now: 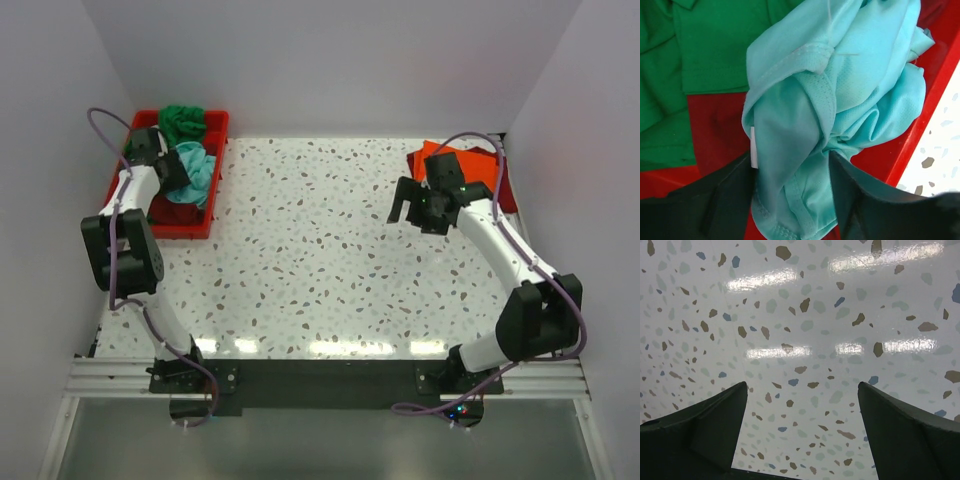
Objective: Fold and stack the t-shirts
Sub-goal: Grab the tshirt from the pile, then move the tshirt to the center of the board
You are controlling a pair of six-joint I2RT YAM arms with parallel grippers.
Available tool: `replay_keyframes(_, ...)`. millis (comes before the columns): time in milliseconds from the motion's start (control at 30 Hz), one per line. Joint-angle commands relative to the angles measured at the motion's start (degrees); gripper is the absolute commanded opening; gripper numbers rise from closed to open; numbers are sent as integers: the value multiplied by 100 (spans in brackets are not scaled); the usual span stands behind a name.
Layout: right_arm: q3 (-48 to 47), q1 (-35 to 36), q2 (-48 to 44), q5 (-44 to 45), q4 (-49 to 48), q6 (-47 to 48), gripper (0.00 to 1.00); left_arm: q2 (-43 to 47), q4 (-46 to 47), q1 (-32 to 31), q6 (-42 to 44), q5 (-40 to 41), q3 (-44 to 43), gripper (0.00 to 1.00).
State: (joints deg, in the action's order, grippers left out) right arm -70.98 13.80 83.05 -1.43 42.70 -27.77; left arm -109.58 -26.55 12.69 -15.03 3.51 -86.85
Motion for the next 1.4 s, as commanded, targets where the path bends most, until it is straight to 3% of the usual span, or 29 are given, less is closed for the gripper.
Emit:
replay_keyframes(0, -320, -27, 141, -173, -112, 70, 95, 7, 509, 49, -150, -297, -307, 61)
replay_keyframes(33, -337, -27, 185, -173, -139, 61, 95, -2, 606, 41, -150, -411, -298, 48)
replay_keyframes(100, -390, -18, 203, -164, -130, 70, 95, -46, 685, 50, -132, -622, -315, 32)
replay_keyframes(133, -408, -27, 212, -156, -130, 70, 94, -46, 677, 50, -158, -684, -385, 13)
replay_keyframes(200, -469, -27, 195, -147, -113, 105, 94, 76, 659, 41, -254, -912, -447, 0)
replay_keyframes(367, -496, -18, 19, -138, -95, 96, 94, 735, 958, 41, -668, -1413, -570, 0)
replay_keyframes(500, -373, -18, -236, -156, -104, 79, 94, 1542, 1414, -90, -695, -2430, -702, 0)
replay_keyframes(600, -171, -27, -499, -182, -156, 44, 94, 2044, 1775, -441, -476, -3256, -614, 0)
replay_keyframes(733, 14, -27, -824, -200, -156, 0, 95, 2423, 1670, -1109, -527, -3769, -1061, 0)
replay_keyframes(900, 207, -18, -1176, -165, -78, -27, 95, 2731, 2565, -1769, -1780, -4261, -1405, 0)
replay_keyframes(1000, 312, -18, -1448, -77, 80, -36, 95, 2872, 3400, -1831, -2554, -4411, -1335, 0)
replay_keyframes(1167, 585, -18, -1914, 81, 256, -88, 95, 3118, 3315, -1840, -2787, -4403, -511, 0)
replay_keyframes(1267, 717, -18, -2108, 126, 423, -97, 95, 3346, 2954, -1849, -2462, -4271, 710, 42)
replay_keyframes(1300, 761, -27, -2143, 126, 476, -97, 95, 3347, 2753, -1840, -2200, -4219, 1409, 65)
replay_keyframes(1367, 910, -18, -2231, 126, 503, -80, 95, 3312, 2324, -1840, -1787, -4035, 2029, 77)
